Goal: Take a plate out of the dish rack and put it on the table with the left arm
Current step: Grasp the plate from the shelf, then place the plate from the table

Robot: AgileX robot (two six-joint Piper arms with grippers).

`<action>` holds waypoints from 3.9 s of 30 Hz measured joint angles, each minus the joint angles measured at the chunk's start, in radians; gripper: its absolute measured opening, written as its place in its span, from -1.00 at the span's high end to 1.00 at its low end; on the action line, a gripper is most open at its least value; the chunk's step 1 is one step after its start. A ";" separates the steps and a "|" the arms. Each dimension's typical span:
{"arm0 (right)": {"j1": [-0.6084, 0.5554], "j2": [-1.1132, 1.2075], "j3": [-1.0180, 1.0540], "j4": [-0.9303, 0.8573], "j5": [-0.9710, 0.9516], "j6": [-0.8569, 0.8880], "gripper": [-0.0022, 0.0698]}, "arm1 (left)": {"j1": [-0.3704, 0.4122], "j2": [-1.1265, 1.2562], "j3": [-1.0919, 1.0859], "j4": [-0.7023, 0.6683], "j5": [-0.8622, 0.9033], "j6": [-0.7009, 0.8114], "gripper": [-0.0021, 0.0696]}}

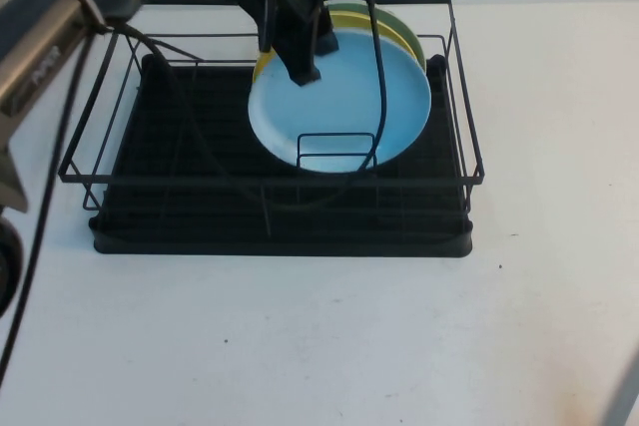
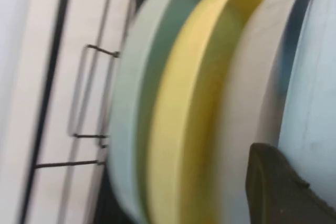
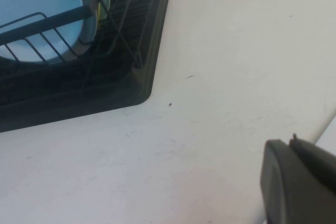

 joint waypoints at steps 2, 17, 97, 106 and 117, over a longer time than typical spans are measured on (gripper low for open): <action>0.000 0.000 0.000 0.000 0.000 0.000 1.00 | 0.000 -0.036 0.000 0.017 -0.019 -0.002 0.77; 0.000 0.000 0.000 0.000 0.000 0.000 1.00 | 0.000 -0.467 -0.010 0.025 0.152 -0.343 0.81; 0.000 0.000 0.000 0.000 0.000 0.000 1.00 | 0.619 -0.479 1.765 -1.442 -0.235 0.059 -0.25; 0.000 0.000 0.000 0.000 0.000 0.000 1.00 | 0.619 -0.479 1.763 -1.433 -0.186 0.073 -0.28; 0.000 0.000 0.000 0.000 0.000 0.000 1.00 | 0.619 -0.512 1.574 -1.055 -0.153 -0.150 -0.28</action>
